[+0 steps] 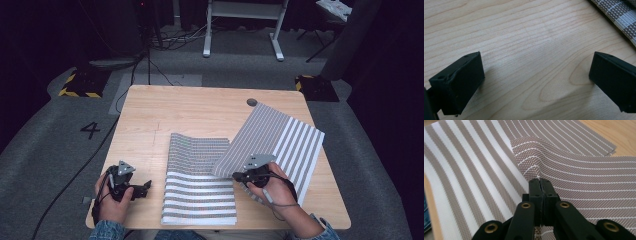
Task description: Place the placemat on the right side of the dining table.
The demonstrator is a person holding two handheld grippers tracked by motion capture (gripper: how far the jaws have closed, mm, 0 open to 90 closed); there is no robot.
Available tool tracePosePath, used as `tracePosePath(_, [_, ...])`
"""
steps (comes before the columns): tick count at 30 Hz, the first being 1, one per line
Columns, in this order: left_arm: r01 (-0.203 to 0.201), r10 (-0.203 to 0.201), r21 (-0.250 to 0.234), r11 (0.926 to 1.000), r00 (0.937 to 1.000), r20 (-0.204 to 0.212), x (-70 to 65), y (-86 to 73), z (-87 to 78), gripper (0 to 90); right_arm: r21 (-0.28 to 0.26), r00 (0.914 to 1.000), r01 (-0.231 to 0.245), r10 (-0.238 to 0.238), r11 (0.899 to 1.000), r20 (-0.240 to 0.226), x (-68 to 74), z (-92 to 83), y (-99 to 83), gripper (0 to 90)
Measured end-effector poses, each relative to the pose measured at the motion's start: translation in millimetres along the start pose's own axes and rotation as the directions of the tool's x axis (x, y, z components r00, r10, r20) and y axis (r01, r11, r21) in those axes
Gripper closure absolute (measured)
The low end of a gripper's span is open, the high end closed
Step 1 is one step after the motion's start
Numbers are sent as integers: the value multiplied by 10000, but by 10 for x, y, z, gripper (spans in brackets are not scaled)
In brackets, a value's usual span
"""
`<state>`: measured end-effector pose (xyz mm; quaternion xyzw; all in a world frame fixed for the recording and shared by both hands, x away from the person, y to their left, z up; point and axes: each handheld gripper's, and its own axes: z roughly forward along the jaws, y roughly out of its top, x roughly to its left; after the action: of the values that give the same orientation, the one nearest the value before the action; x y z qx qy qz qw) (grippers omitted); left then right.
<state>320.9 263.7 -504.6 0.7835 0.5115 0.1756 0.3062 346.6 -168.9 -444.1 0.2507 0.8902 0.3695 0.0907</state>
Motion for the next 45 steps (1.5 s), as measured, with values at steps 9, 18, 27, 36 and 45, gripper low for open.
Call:
tracePosePath(9, [-3,3,0,10000,10000,4,0,0,0,1,-272,9967,-815,815,9963,-7,9,-333,-361,891])
tracePosePath(18, [-4,4,2,10000,10000,4,0,0,0,1,-247,9896,-1427,1431,9895,134,51,-593,-709,892])
tracePosePath(27, [-2,2,11,10000,10000,-4,1,3,1,0,-229,9756,-2133,2142,9767,476,-22,-823,-1033,891])
tracePosePath(36, [-1,1,18,10000,10000,-7,1,3,1,0,-84,9612,-2610,2607,9653,907,-99,-990,-1293,891])
tracePosePath(45, [-1,1,21,10000,10000,-9,1,4,1,0,-327,9543,-2800,2819,9594,990,-101,-1088,-1364,687])
